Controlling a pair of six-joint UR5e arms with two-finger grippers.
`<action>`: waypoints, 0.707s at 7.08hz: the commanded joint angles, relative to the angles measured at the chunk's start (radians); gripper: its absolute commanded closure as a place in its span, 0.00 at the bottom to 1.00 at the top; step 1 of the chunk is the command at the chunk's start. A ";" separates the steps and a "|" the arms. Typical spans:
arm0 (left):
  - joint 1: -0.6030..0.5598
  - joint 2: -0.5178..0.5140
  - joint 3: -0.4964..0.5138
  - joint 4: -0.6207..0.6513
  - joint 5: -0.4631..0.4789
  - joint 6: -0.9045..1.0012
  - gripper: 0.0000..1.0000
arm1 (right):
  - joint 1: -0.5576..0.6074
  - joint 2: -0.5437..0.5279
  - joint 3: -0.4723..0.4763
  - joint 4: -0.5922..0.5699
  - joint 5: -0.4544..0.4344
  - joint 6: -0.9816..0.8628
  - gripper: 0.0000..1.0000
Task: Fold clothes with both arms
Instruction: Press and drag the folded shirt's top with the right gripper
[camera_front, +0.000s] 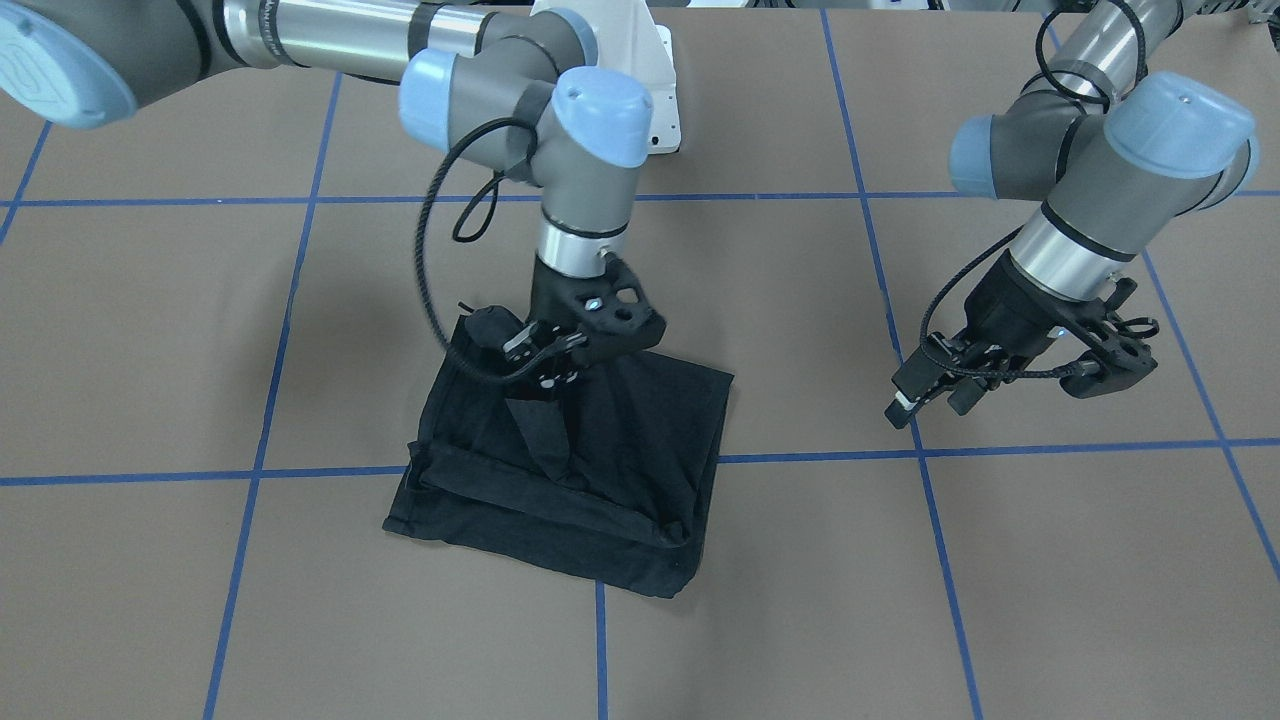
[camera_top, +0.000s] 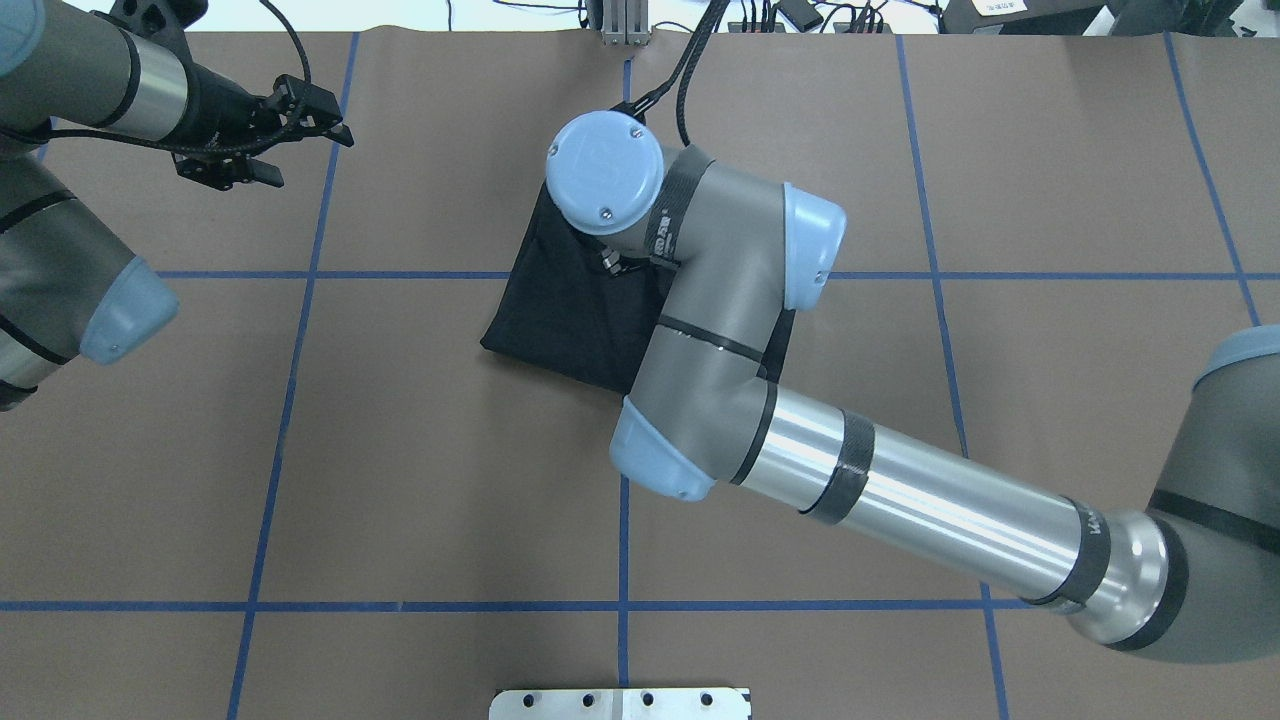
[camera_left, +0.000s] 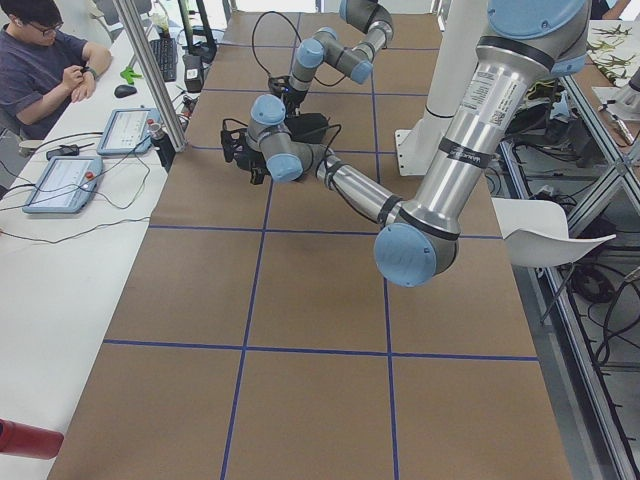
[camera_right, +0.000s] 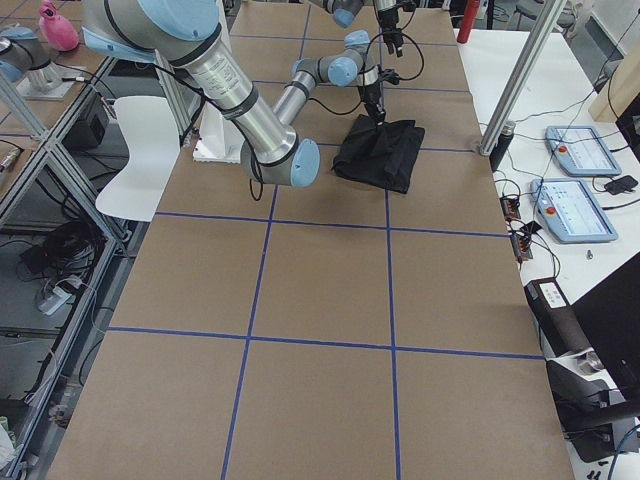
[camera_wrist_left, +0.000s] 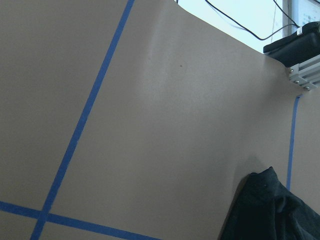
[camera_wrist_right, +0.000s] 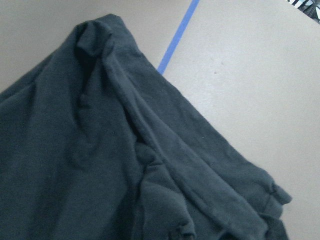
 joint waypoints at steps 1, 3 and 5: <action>0.002 -0.016 -0.005 0.003 0.002 -0.013 0.00 | 0.111 -0.037 -0.042 0.006 0.016 -0.108 1.00; 0.002 -0.030 -0.006 0.004 0.002 -0.026 0.00 | 0.145 -0.074 -0.188 0.195 0.010 -0.123 1.00; 0.002 -0.035 -0.006 0.006 0.001 -0.030 0.00 | 0.145 -0.095 -0.208 0.233 0.007 -0.120 1.00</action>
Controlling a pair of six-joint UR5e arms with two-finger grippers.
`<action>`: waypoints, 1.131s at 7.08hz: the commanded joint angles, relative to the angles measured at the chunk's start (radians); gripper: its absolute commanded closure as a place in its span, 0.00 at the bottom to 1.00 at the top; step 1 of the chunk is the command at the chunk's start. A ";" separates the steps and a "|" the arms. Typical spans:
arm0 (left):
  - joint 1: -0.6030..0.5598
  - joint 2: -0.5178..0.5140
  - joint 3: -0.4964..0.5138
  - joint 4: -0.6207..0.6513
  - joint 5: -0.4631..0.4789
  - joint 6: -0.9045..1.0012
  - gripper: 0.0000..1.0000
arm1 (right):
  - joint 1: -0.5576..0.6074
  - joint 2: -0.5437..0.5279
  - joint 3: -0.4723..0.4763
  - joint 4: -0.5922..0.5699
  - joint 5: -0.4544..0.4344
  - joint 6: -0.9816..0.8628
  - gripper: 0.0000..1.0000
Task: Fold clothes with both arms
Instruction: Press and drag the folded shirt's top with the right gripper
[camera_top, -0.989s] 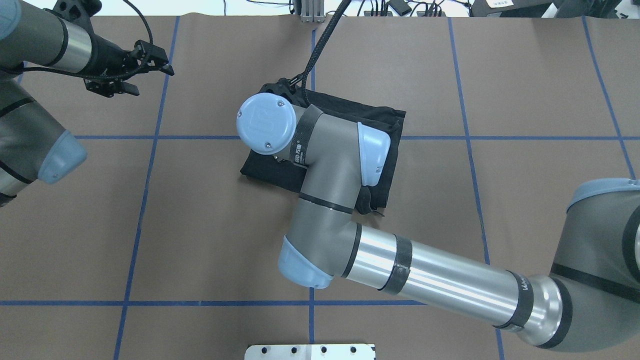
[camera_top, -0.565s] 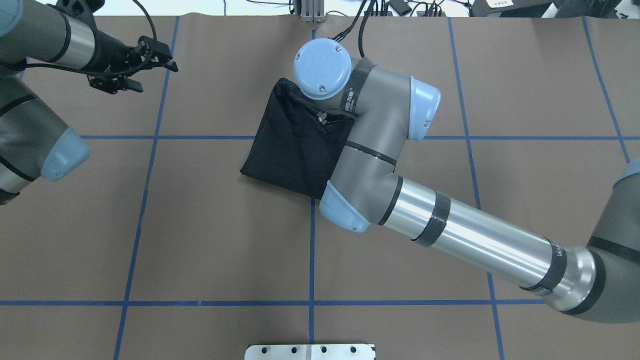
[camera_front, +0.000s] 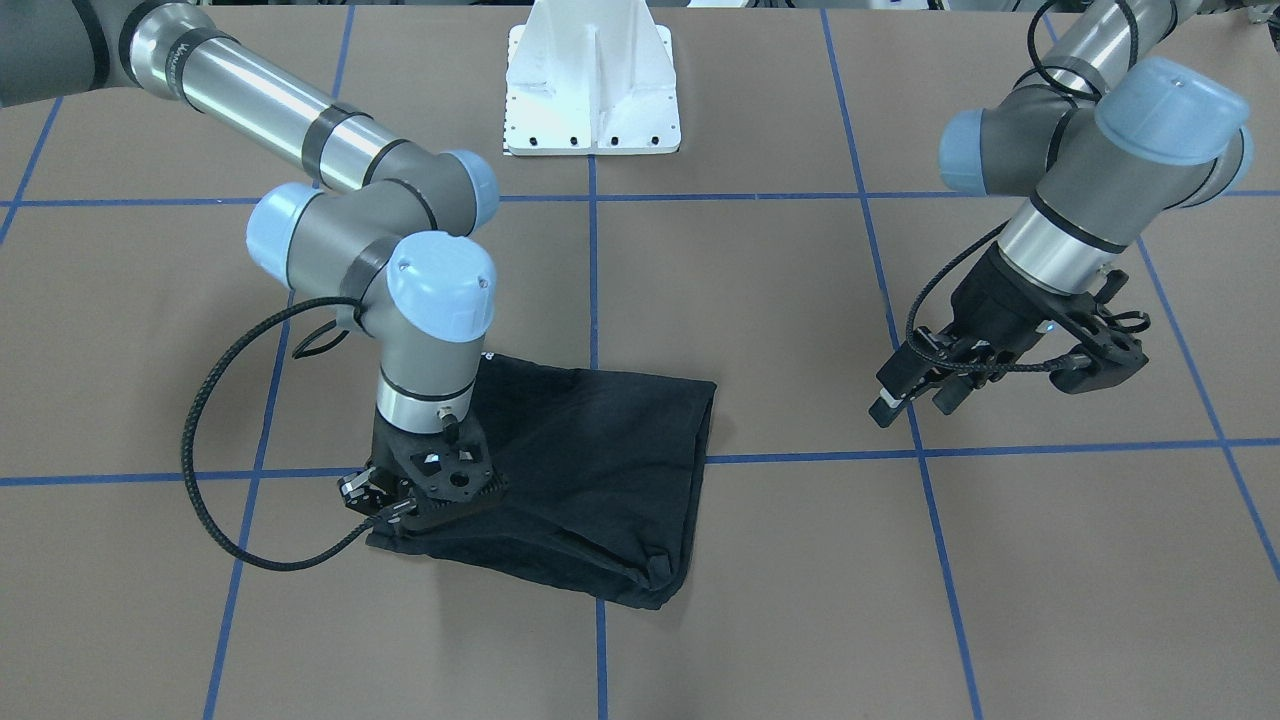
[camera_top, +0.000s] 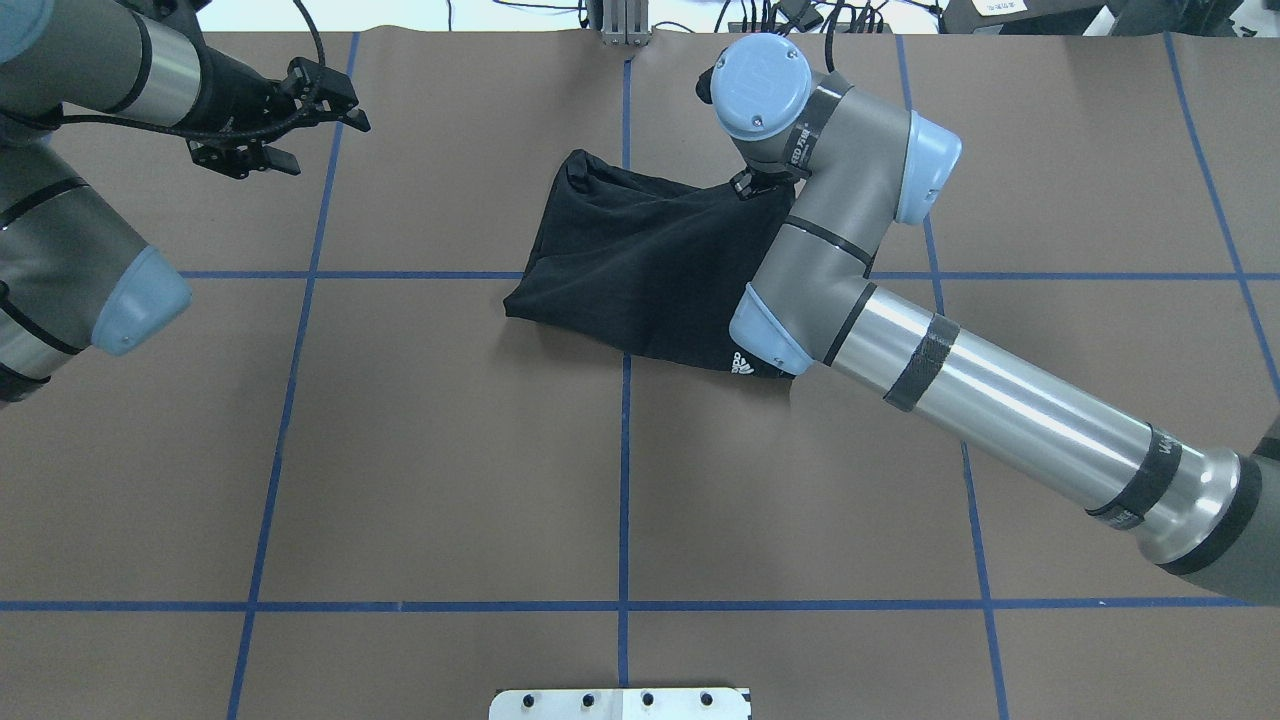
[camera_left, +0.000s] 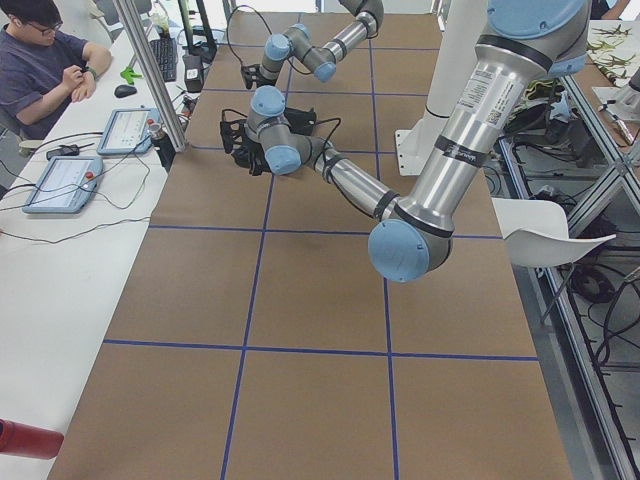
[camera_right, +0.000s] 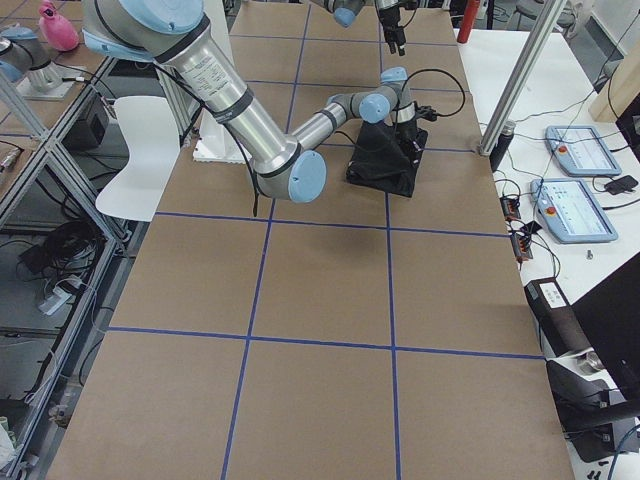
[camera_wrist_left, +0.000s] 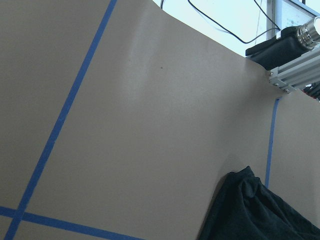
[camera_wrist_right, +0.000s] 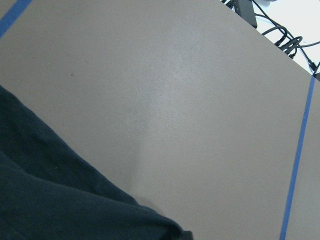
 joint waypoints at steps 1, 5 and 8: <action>0.000 -0.004 0.002 0.000 -0.001 -0.004 0.00 | 0.003 -0.017 -0.017 0.027 -0.004 0.006 0.99; 0.009 -0.060 0.037 -0.005 0.003 -0.046 0.00 | 0.065 -0.005 -0.025 0.079 0.160 0.008 0.00; 0.009 -0.063 0.035 -0.008 0.005 -0.044 0.00 | 0.089 -0.043 -0.017 0.097 0.259 0.012 0.00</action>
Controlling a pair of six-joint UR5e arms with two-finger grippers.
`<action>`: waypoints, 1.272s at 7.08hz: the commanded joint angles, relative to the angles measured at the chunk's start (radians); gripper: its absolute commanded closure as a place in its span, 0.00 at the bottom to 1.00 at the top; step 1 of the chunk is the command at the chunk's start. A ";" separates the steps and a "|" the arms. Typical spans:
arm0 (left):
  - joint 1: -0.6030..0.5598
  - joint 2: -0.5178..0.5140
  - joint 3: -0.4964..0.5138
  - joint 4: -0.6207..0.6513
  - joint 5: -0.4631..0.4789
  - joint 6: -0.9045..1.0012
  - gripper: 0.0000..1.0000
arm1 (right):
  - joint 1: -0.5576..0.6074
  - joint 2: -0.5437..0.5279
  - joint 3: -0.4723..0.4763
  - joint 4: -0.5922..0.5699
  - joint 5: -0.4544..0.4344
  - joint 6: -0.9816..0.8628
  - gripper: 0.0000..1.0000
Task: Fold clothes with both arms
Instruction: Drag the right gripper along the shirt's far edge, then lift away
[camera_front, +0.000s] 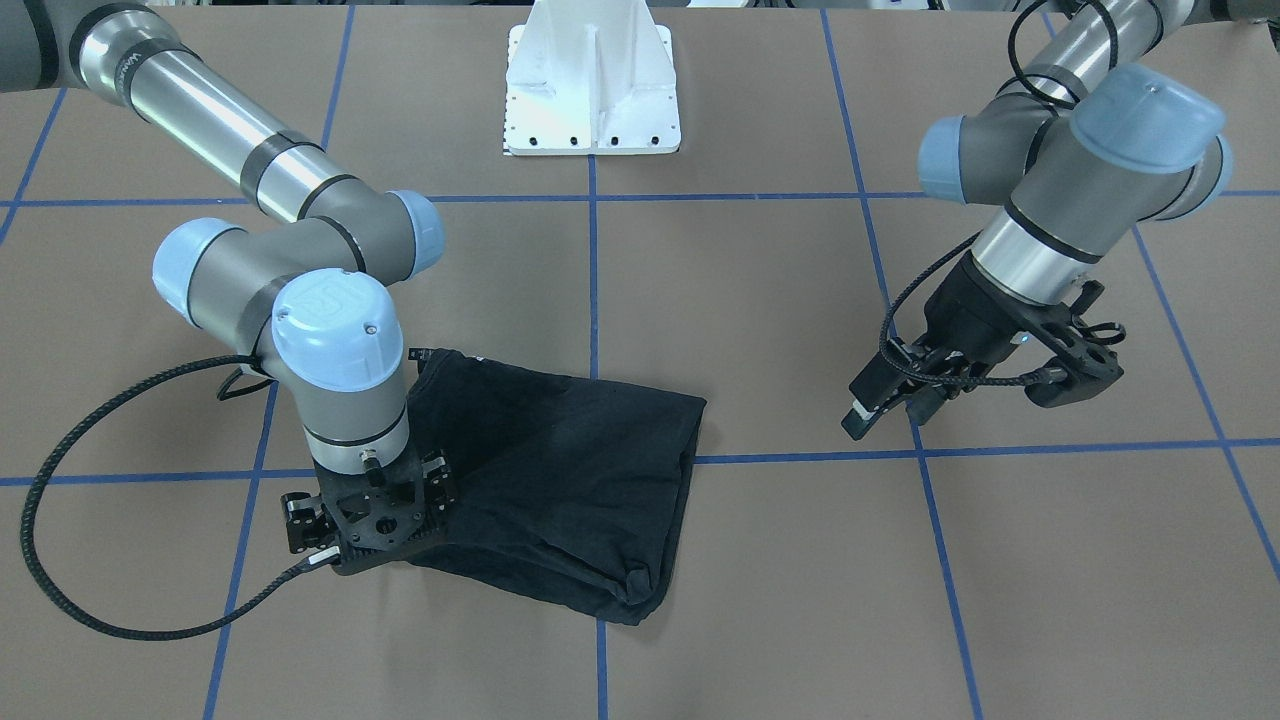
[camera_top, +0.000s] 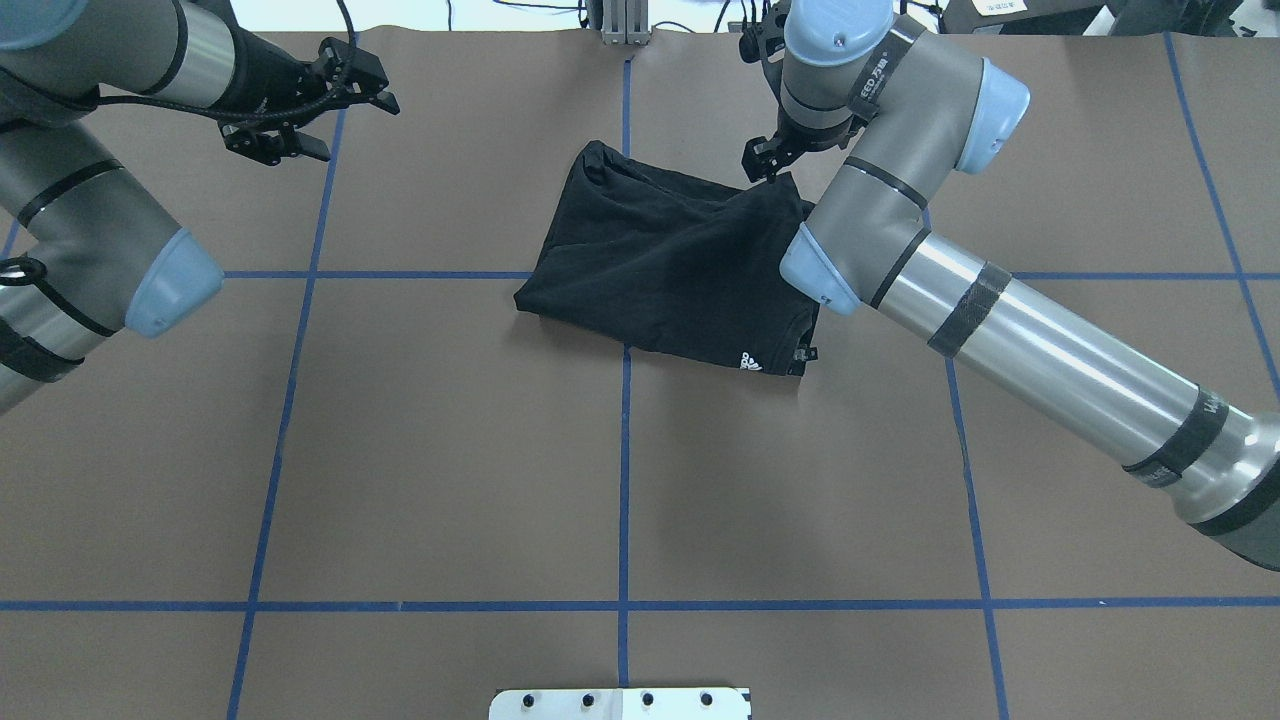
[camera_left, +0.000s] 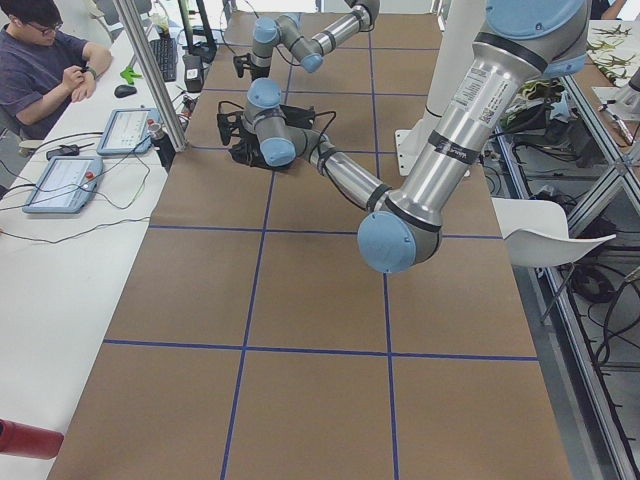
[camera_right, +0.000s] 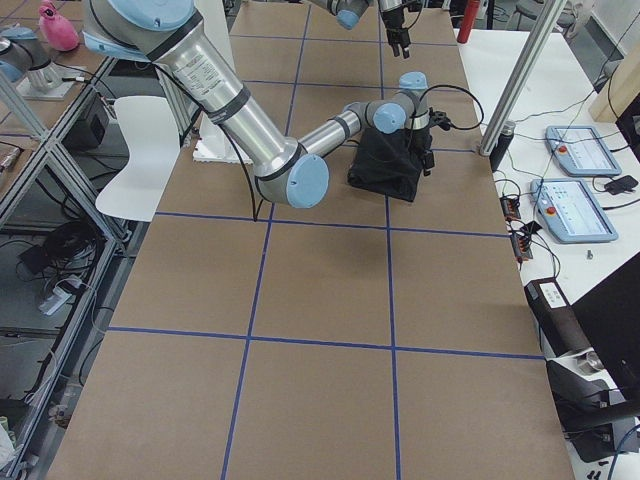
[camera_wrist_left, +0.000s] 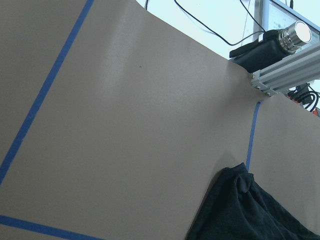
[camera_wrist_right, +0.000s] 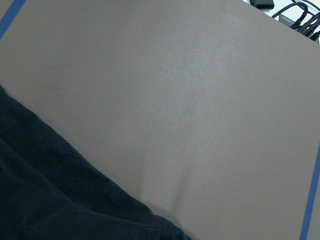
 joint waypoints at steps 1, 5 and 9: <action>0.000 -0.011 -0.003 0.003 0.000 0.000 0.00 | -0.013 -0.038 -0.005 0.020 0.016 0.006 0.00; 0.000 -0.025 -0.003 0.007 -0.001 0.000 0.00 | -0.023 -0.096 -0.008 0.011 0.033 -0.020 0.00; 0.000 -0.025 -0.006 0.007 -0.003 -0.002 0.00 | 0.106 -0.129 -0.008 0.002 0.138 -0.133 0.00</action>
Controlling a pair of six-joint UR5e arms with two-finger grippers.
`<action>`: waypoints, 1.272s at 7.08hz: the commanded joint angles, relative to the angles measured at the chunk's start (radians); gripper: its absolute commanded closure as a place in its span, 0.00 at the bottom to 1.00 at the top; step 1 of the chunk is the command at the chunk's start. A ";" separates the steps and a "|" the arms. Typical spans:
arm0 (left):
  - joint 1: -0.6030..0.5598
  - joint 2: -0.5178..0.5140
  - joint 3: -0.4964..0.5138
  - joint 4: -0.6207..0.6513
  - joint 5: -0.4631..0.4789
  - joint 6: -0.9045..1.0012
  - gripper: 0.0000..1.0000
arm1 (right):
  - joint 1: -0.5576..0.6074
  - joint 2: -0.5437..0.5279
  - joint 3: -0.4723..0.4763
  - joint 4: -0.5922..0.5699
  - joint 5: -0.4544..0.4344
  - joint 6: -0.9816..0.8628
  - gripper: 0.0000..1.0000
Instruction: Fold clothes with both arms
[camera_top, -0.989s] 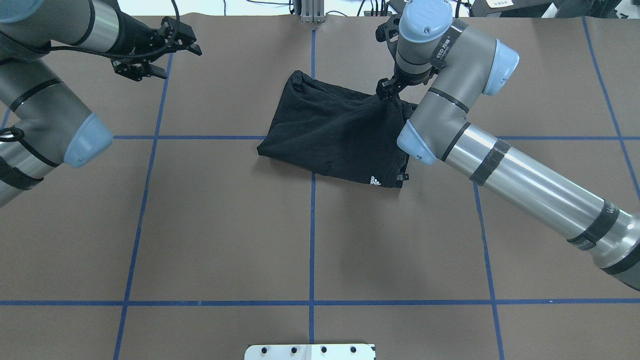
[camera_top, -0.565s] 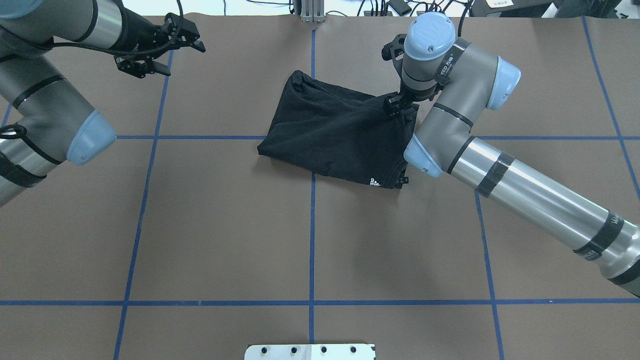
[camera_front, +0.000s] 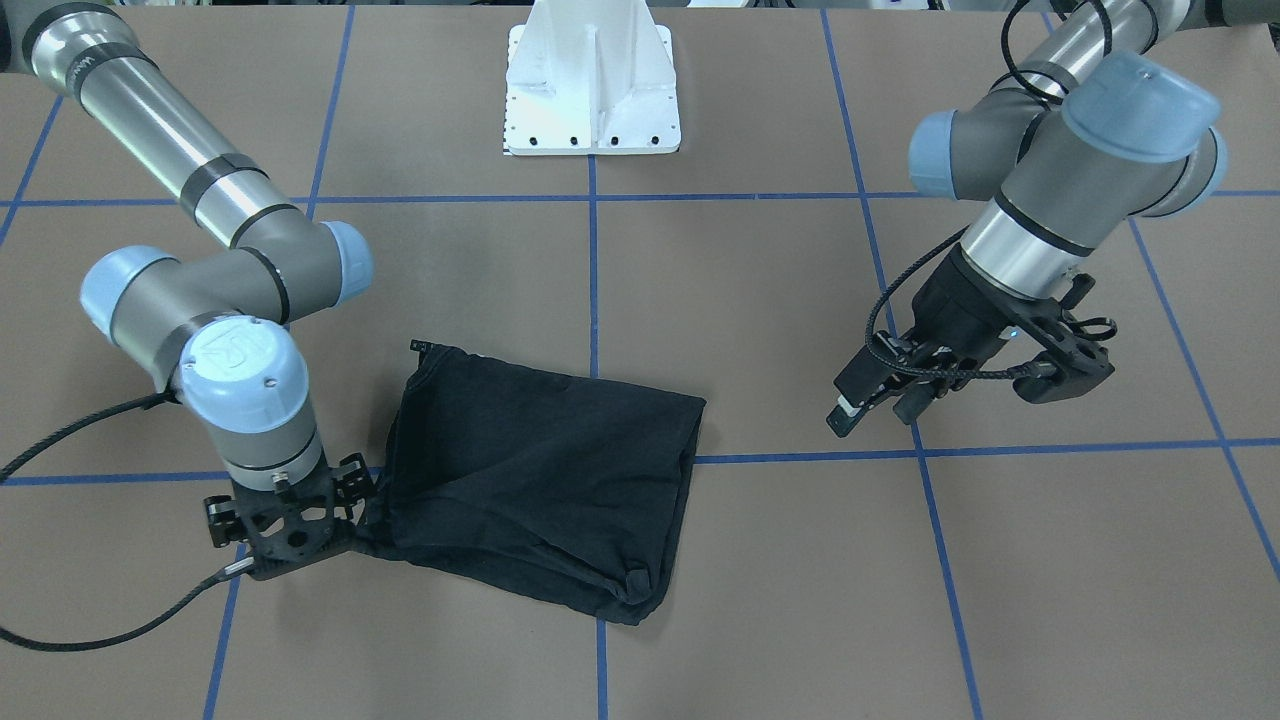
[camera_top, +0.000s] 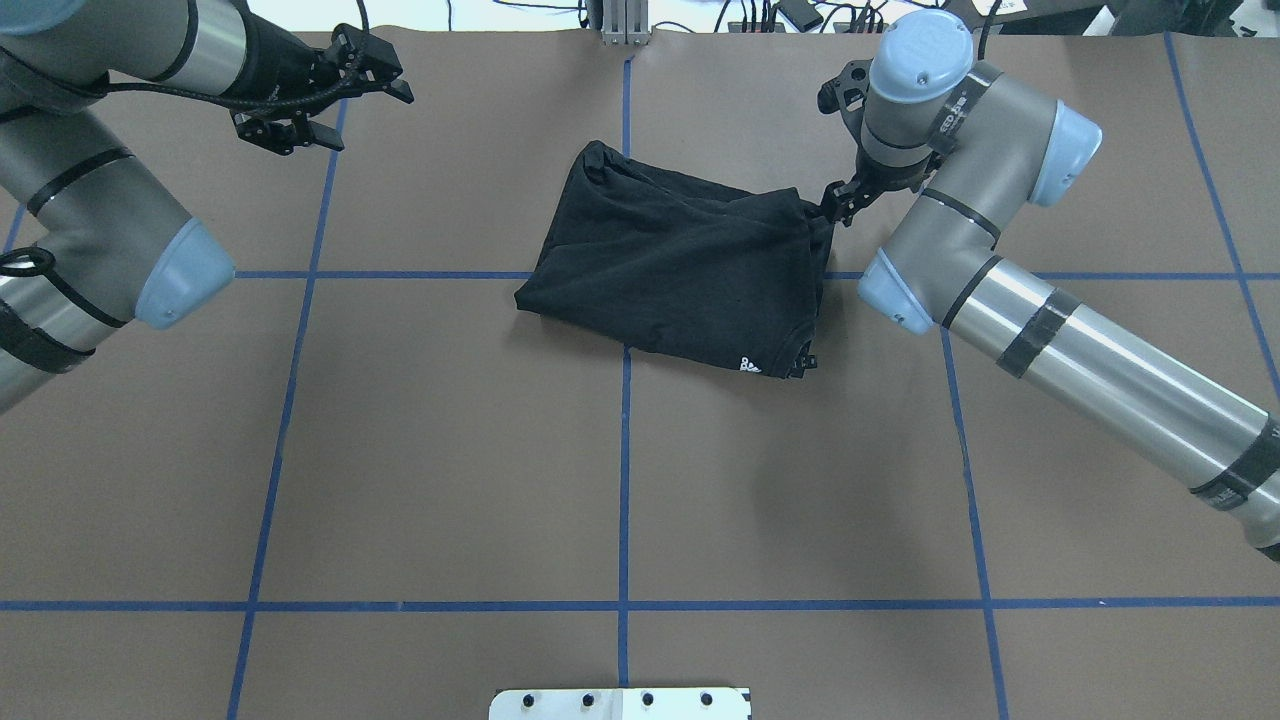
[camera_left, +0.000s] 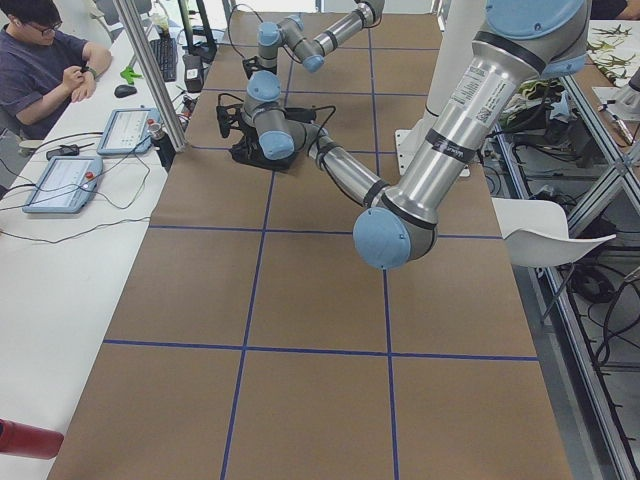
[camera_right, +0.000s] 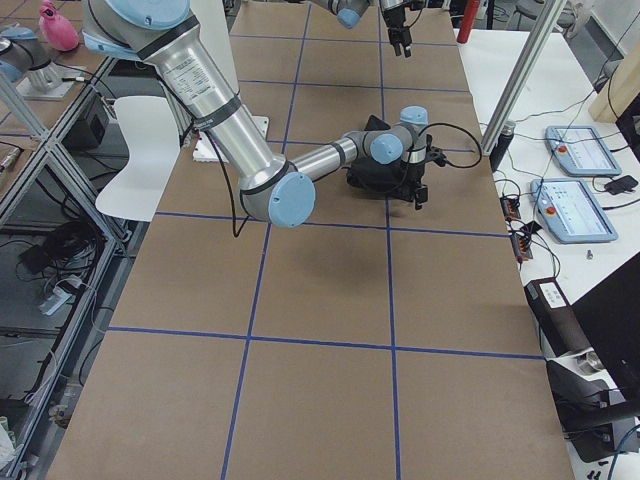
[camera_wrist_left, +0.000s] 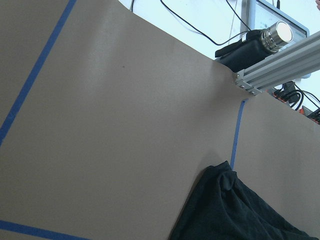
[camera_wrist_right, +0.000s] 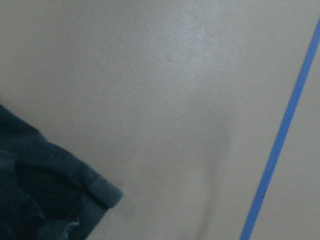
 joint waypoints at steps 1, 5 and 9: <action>0.000 0.010 -0.012 -0.001 0.003 0.009 0.00 | 0.116 -0.004 0.000 -0.004 0.147 -0.047 0.00; -0.052 0.179 -0.099 0.005 0.006 0.339 0.00 | 0.325 -0.131 0.164 -0.286 0.217 -0.316 0.00; -0.257 0.335 -0.083 0.072 0.009 0.937 0.00 | 0.454 -0.249 0.195 -0.288 0.301 -0.371 0.00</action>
